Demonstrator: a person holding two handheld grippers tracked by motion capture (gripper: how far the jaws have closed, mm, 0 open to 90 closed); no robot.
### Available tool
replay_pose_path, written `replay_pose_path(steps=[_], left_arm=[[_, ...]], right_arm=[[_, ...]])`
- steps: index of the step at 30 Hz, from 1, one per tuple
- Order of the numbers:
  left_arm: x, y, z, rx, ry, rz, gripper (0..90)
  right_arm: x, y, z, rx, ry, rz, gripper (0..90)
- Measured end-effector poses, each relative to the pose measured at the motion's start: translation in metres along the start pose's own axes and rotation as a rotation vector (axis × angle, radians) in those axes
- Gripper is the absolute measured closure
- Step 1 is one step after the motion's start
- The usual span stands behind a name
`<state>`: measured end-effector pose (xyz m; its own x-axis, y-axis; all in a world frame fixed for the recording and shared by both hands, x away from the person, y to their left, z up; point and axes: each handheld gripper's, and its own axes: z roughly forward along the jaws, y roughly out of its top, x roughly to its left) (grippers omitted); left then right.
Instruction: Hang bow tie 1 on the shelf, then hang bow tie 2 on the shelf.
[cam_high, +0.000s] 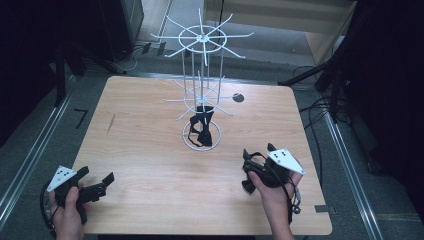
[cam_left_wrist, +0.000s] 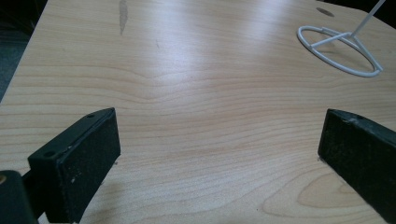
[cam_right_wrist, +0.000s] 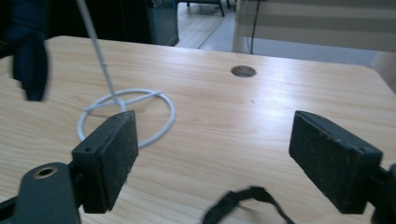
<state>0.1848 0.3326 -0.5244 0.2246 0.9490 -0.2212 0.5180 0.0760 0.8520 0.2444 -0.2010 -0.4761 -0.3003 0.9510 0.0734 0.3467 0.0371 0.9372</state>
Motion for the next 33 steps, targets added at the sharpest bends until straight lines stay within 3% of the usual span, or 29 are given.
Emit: replay_pose_path(steps=[1, 2, 6, 10, 13, 14, 23, 33], left_arm=[[0.000, 0.000, 0.000, 0.000, 0.000, 0.000, 0.0], [-0.001, 0.000, 0.000, 0.002, 0.001, 0.003, 0.0], [0.000, 0.000, -0.001, -0.004, -0.001, 0.004, 0.0], [0.001, 0.000, -0.001, -0.003, -0.004, -0.001, 0.0], [0.000, 0.000, 0.000, -0.003, -0.001, 0.003, 0.0], [0.000, 0.000, 0.000, 0.000, 0.001, 0.006, 0.0], [0.000, 0.000, 0.000, -0.008, 0.006, 0.008, 0.0], [0.000, 0.000, -0.001, -0.013, 0.008, 0.007, 0.0]], right_arm=[[0.000, 0.000, 0.000, 0.000, 0.000, 0.000, 18.2], [-0.010, -0.004, -0.003, 0.000, -0.011, 0.015, 21.0], [-0.026, -0.013, -0.006, 0.014, -0.020, 0.048, 26.3], [-0.035, -0.019, -0.006, 0.038, -0.022, 0.064, 28.4], [-0.039, -0.021, -0.006, 0.031, -0.021, 0.080, 29.0], [-0.042, -0.022, -0.007, 0.022, -0.025, 0.095, 32.9], [-0.049, -0.028, -0.004, 0.043, -0.008, 0.128, 40.8], [-0.053, -0.041, 0.009, 0.146, -0.003, 0.139, 47.7]])
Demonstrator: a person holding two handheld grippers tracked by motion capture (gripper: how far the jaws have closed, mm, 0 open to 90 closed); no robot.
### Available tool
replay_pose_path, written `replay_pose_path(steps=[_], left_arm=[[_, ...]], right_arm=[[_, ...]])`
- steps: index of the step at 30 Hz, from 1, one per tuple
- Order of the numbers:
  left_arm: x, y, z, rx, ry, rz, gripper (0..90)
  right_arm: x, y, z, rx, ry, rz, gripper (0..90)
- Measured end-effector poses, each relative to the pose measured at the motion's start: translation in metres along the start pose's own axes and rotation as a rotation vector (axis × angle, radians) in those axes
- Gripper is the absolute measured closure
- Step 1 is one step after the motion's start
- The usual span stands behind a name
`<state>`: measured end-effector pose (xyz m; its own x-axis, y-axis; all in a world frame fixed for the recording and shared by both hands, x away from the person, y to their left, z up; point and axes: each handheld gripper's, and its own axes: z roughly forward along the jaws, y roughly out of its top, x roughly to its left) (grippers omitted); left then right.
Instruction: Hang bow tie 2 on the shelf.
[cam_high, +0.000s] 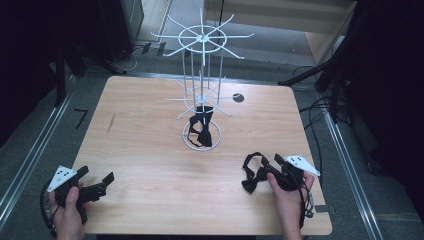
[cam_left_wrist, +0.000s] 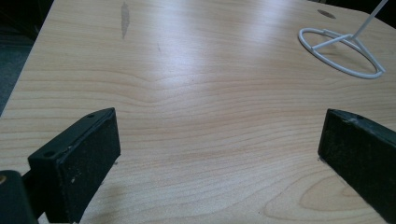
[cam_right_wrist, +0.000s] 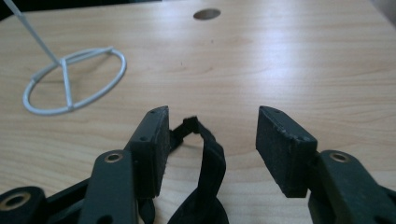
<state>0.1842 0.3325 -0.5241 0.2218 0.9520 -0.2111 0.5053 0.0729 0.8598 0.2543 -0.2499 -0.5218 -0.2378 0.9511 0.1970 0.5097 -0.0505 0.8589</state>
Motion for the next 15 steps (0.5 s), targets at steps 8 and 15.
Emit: replay_pose_path(steps=[8, 15], left_arm=[[0.0001, 0.0000, 0.0000, -0.002, -0.002, -0.005, 0.0], [0.0001, -0.0001, -0.0003, -0.005, -0.003, -0.005, 0.0]], right_arm=[[0.0005, -0.0094, 0.0126, 0.082, 0.007, -0.006, 62.0], [-0.0012, -0.0121, 0.0114, 0.078, -0.034, -0.014, 81.3]])
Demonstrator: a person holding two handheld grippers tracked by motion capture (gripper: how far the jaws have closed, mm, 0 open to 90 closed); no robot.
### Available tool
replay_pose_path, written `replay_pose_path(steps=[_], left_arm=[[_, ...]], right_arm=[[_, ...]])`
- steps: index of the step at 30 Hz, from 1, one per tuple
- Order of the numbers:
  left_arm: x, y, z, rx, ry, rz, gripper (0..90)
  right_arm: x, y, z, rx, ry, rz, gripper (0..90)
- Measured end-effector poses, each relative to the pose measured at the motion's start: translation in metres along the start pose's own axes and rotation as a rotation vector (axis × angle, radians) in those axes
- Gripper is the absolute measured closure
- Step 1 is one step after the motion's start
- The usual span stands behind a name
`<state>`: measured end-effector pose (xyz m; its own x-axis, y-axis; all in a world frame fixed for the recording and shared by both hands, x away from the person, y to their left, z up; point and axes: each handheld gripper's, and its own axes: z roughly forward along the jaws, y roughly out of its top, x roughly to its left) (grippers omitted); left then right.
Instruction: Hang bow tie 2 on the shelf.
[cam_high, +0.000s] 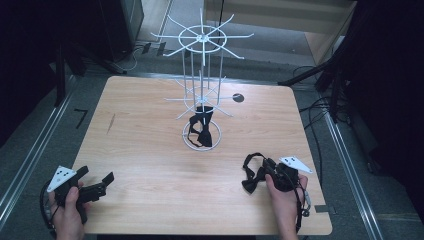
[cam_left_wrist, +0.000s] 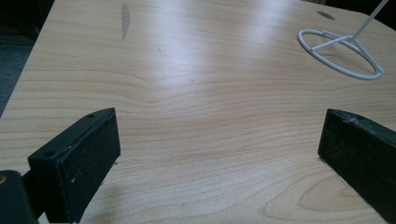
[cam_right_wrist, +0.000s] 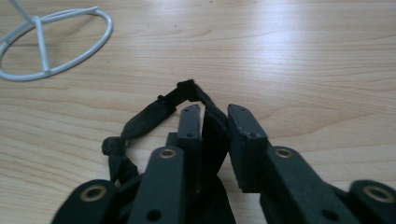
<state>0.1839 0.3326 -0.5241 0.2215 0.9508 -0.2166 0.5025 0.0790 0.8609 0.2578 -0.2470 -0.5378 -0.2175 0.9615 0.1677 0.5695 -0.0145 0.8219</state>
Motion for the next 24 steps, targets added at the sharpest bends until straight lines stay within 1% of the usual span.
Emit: replay_pose_path(steps=[1, 2, 5, 6, 11, 12, 13, 14, 15, 16, 17, 19, 20, 21, 24], left_arm=[[0.000, 0.000, 0.000, 0.000, 0.000, 0.000, 0.0], [0.000, 0.000, 0.000, 0.000, 0.001, 0.001, 0.0], [0.000, 0.000, 0.000, 0.000, 0.001, 0.001, 0.0], [0.000, 0.000, 0.000, 0.001, 0.002, 0.002, 0.0], [0.000, 0.000, 0.000, 0.001, 0.003, 0.004, 0.0], [0.000, 0.000, 0.000, 0.001, 0.003, 0.004, 0.0], [0.000, 0.000, 0.000, 0.001, 0.003, 0.004, 0.0], [0.000, 0.000, 0.000, 0.000, 0.002, 0.005, 0.0], [0.000, 0.000, 0.000, 0.000, 0.002, 0.005, 0.0], [0.000, 0.000, 0.000, 0.000, 0.002, 0.004, 0.0], [0.000, 0.000, 0.000, 0.000, 0.003, 0.003, 0.0], [0.000, 0.000, 0.000, 0.001, 0.003, 0.005, 0.0], [0.000, 0.000, 0.000, 0.002, 0.003, 0.007, 0.0], [0.000, 0.000, 0.000, 0.002, 0.003, 0.007, 0.0], [0.000, 0.000, 0.000, 0.002, 0.002, 0.008, 0.0]], right_arm=[[0.000, 0.000, 0.000, 0.000, 0.000, 0.000, 81.3], [-0.001, 0.000, -0.002, -0.010, -0.001, 0.002, 87.1], [-0.001, 0.001, -0.004, -0.024, -0.001, -0.008, 89.0], [-0.001, 0.003, -0.008, -0.043, -0.002, -0.012, 89.8], [0.003, 0.008, -0.015, -0.075, 0.006, -0.024, 90.0], [0.006, 0.010, -0.018, -0.092, 0.015, -0.031, 90.0], [0.006, 0.010, -0.018, -0.092, 0.015, -0.031, 90.0], [0.009, 0.012, -0.021, -0.109, 0.020, -0.044, 90.0], [0.009, 0.012, -0.021, -0.109, 0.020, -0.044, 90.0], [0.013, 0.014, -0.024, -0.131, 0.027, -0.053, 90.0], [0.013, 0.014, -0.024, -0.131, 0.027, -0.053, 90.0], [0.016, 0.017, -0.028, -0.155, 0.031, -0.069, 90.0], [0.020, 0.020, -0.031, -0.173, 0.036, -0.078, 90.0], [0.020, 0.020, -0.031, -0.173, 0.036, -0.078, 90.0], [0.025, 0.023, -0.035, -0.193, 0.040, -0.099, 90.0]])
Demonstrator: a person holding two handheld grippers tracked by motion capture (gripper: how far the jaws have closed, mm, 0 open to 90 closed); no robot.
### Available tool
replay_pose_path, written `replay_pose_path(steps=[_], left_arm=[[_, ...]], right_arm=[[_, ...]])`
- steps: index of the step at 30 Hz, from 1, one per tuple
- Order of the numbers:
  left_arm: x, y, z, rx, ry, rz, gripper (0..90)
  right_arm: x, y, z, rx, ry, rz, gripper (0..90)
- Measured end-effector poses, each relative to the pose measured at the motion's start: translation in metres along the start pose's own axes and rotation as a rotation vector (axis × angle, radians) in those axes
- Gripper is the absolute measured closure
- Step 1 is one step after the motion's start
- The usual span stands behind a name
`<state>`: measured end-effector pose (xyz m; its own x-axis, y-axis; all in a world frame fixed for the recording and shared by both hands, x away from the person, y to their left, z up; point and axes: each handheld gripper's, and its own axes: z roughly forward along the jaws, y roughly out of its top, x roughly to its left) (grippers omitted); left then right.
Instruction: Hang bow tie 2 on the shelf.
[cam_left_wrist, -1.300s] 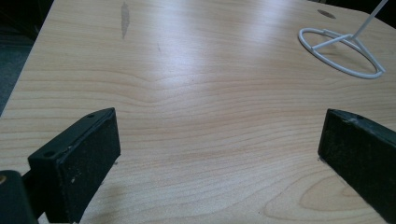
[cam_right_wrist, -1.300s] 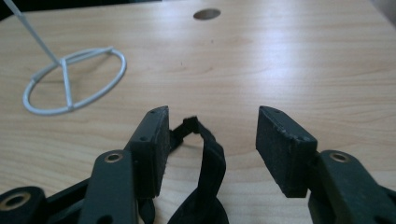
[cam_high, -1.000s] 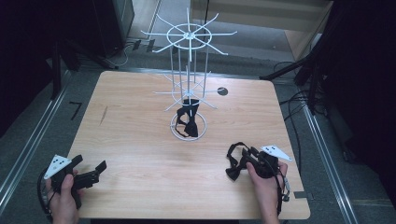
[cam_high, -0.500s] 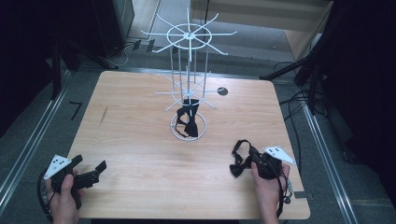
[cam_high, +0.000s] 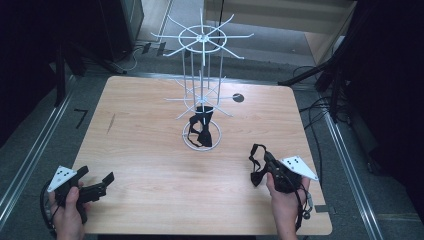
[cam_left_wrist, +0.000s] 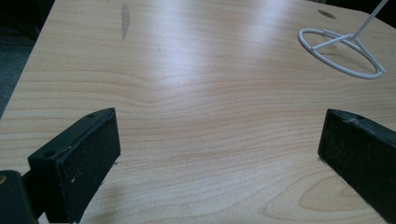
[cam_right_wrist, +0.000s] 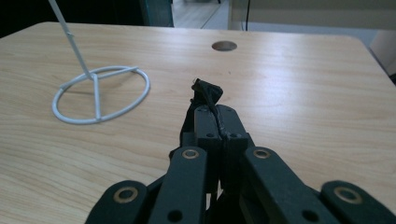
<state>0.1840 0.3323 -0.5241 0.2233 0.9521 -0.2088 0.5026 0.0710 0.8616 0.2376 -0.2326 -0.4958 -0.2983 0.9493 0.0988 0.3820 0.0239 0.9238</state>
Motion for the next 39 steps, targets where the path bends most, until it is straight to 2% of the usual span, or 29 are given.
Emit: replay_pose_path(steps=[4, 25, 39], left_arm=[[0.000, 0.000, 0.000, 0.001, 0.001, 0.002, 0.0], [0.000, 0.000, 0.000, 0.000, -0.001, 0.005, 0.0], [0.000, 0.000, 0.000, -0.001, -0.003, 0.002, 0.0]], right_arm=[[0.006, 0.006, -0.004, -0.028, 0.013, -0.023, 90.0], [0.021, 0.026, -0.008, -0.082, 0.033, -0.039, 90.0], [0.037, 0.052, -0.009, -0.119, 0.057, -0.069, 90.0]])
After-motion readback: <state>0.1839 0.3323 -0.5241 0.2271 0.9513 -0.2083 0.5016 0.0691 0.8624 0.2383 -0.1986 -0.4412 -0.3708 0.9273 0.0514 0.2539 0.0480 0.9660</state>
